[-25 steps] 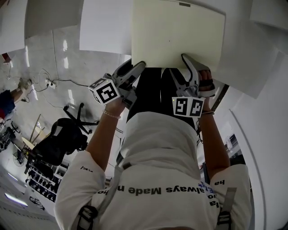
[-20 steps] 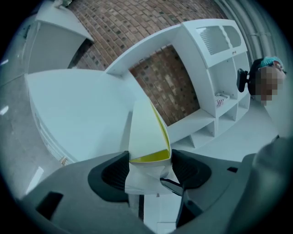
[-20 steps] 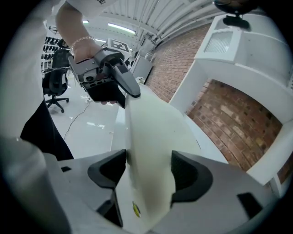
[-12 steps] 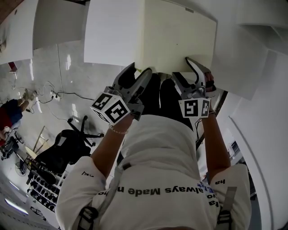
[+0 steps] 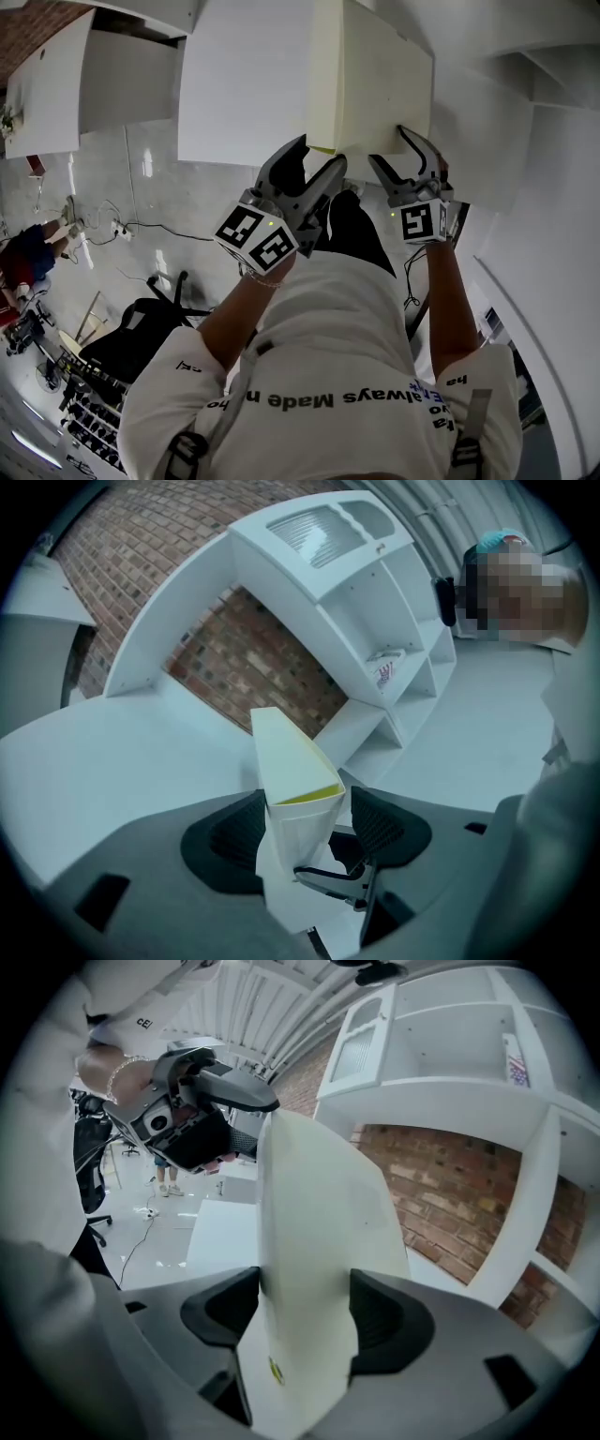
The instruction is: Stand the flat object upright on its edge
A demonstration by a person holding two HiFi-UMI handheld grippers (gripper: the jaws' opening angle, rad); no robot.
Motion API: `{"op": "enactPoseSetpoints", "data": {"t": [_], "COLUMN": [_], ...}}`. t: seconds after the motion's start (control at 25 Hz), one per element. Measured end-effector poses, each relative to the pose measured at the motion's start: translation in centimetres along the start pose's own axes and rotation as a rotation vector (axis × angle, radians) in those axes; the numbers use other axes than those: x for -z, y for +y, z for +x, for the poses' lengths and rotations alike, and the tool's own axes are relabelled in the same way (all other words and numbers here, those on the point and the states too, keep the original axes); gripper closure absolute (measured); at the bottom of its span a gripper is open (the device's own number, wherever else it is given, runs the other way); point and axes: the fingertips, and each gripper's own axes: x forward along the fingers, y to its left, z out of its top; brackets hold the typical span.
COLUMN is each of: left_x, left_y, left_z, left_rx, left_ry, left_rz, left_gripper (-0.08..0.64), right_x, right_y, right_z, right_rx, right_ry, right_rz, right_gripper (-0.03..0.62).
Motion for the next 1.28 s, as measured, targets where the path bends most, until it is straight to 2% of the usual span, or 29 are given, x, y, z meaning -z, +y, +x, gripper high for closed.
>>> {"op": "enactPoseSetpoints", "data": {"t": [0.24,0.64,1.04,1.28], "left_x": [-0.3,-1.7,-1.1,-0.8], "left_y": [-2.7,-8.5,-13.3,-15.0], "left_z": [3.1,9.5,17.1,21.0], "left_rx": [0.061,0.199,0.301,0.340], "left_ry": [0.019,0.035,0.062,0.092], "left_rz": [0.086,0.231,0.327,0.373], "left_gripper": [0.272,0.272,0.272,0.272], "right_x": [1.2,3.2,6.6,7.5], "right_y": [-2.9,-8.7,-14.0,-16.5], "right_z": [-0.9,-2.3,-3.4,-3.8], "right_rx": [0.029,0.076,0.209,0.275], "right_ry": [-0.008,-0.053,-0.083,-0.074], "right_rz": [0.065,0.262,0.397,0.420], "right_gripper": [0.305,0.305,0.305,0.307]}}
